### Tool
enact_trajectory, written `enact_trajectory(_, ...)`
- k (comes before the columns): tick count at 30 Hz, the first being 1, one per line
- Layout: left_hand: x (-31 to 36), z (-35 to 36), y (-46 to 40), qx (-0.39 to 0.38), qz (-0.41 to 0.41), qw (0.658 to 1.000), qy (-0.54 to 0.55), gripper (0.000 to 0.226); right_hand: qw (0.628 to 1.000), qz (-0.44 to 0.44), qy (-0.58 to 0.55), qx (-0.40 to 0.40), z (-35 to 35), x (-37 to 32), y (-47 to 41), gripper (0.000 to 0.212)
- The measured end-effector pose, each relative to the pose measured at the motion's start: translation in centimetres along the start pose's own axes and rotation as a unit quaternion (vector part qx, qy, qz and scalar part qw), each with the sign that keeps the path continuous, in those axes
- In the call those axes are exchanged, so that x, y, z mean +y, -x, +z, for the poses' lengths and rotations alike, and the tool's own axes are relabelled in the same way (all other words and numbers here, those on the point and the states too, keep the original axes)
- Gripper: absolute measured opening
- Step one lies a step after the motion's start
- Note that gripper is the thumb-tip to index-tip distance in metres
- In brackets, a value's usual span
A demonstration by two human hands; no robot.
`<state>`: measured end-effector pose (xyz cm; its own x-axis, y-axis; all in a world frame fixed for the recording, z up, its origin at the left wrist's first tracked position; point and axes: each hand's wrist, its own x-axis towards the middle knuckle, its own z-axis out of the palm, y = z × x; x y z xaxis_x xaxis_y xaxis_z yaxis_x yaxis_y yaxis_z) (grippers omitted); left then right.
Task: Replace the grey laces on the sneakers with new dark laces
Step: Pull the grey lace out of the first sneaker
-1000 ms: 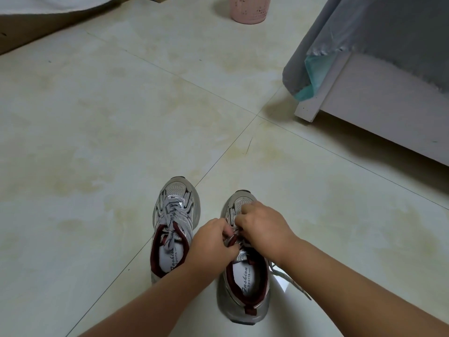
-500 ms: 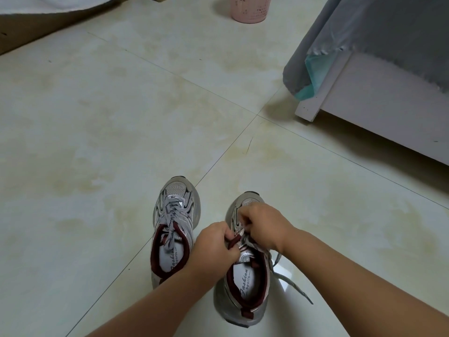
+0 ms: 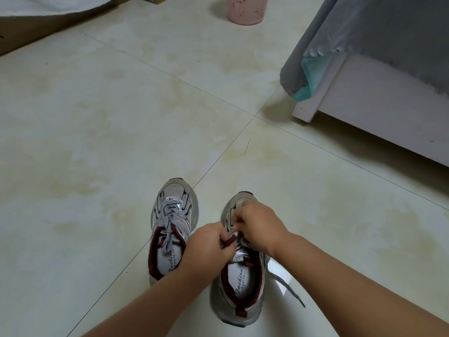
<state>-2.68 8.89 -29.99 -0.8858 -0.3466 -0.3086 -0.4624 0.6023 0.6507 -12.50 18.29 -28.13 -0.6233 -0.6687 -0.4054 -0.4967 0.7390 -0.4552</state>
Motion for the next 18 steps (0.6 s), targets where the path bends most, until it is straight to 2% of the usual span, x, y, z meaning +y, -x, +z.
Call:
enact_trajectory(3,0.1,0.1,0.1,0.003,-0.006,1.000,-0.013,0.026,0.992,0.094,-0.055,0.058,-0.6,0.4,-0.5,0.023)
enact_trajectory(6,0.2,-0.1,0.2,0.013,-0.022,1.000,-0.003,0.027,0.938,0.187,-0.231,0.179,-1.8,2.3,-0.8,0.018)
enact_trajectory(7,0.3,-0.1,0.2,0.016,-0.025,1.000,-0.005,0.028,0.935,0.192,-0.237,0.182,-2.0,2.5,-0.6,0.018)
enact_trajectory(10,0.6,-0.1,0.1,0.031,-0.025,0.999,-0.016,0.025,0.977,0.106,-0.120,0.138,-1.8,2.0,-0.5,0.012)
enact_trajectory(13,0.9,-0.2,-0.1,0.050,-0.017,0.998,-0.016,0.018,0.997,0.010,-0.054,0.061,-0.6,0.9,-0.7,0.037)
enact_trajectory(15,1.2,-0.3,-0.3,0.051,-0.017,0.998,-0.015,0.017,0.999,-0.023,0.005,0.034,0.4,0.4,-0.6,0.028)
enact_trajectory(17,1.3,-0.4,-0.3,0.042,-0.024,0.999,-0.018,0.018,0.998,-0.022,0.025,0.058,0.5,0.1,-0.6,0.017)
enact_trajectory(18,1.3,-0.4,-0.2,0.039,-0.029,0.999,-0.014,0.022,0.996,0.001,-0.005,0.092,0.3,0.3,-0.7,0.014)
